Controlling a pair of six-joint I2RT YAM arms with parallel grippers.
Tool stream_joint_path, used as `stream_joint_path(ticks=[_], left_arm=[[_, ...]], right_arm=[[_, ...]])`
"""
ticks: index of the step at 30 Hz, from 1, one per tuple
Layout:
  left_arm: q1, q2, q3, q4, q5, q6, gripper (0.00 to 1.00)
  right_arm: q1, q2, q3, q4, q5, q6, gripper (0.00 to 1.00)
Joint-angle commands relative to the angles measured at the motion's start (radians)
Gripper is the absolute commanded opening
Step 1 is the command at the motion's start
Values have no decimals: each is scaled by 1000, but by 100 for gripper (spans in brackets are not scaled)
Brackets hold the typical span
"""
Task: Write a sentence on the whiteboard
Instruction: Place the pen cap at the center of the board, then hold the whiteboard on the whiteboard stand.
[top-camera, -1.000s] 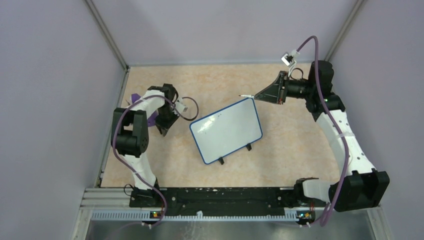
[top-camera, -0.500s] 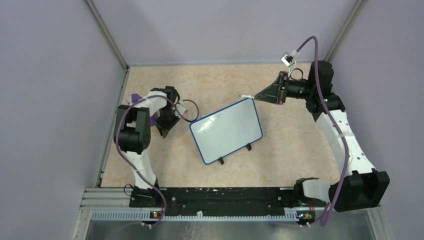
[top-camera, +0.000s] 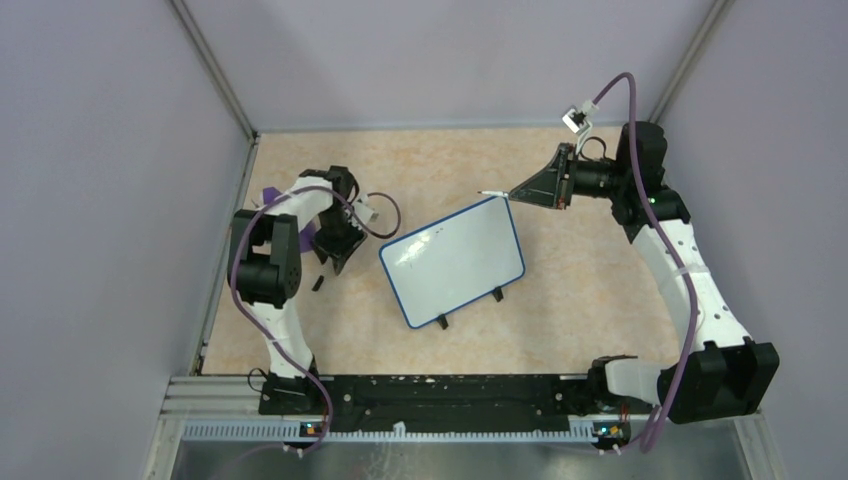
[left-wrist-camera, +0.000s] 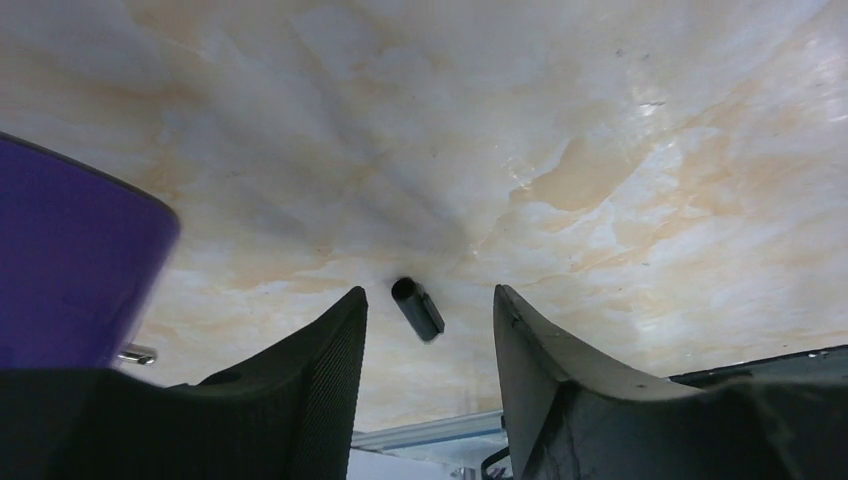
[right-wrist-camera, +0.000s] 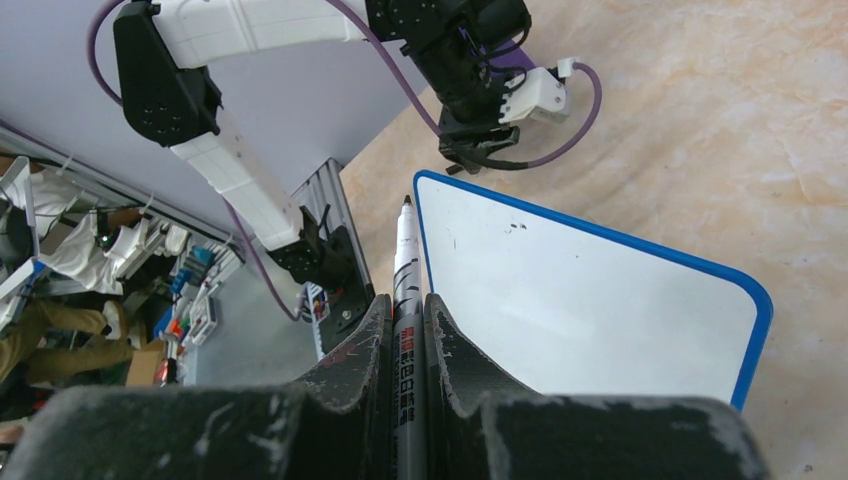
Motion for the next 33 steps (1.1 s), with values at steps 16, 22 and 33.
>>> stream_joint_path(ticks=[16, 22, 33], left_arm=[[108, -196, 416, -77, 479, -63, 99], [152, -374, 326, 159, 722, -206, 99], [150, -529, 42, 412, 1128, -250, 99]], right_arm=[[-2, 33, 118, -173, 39, -187, 0], [57, 47, 159, -360, 161, -395, 0], [207, 65, 149, -381, 245, -461, 0]])
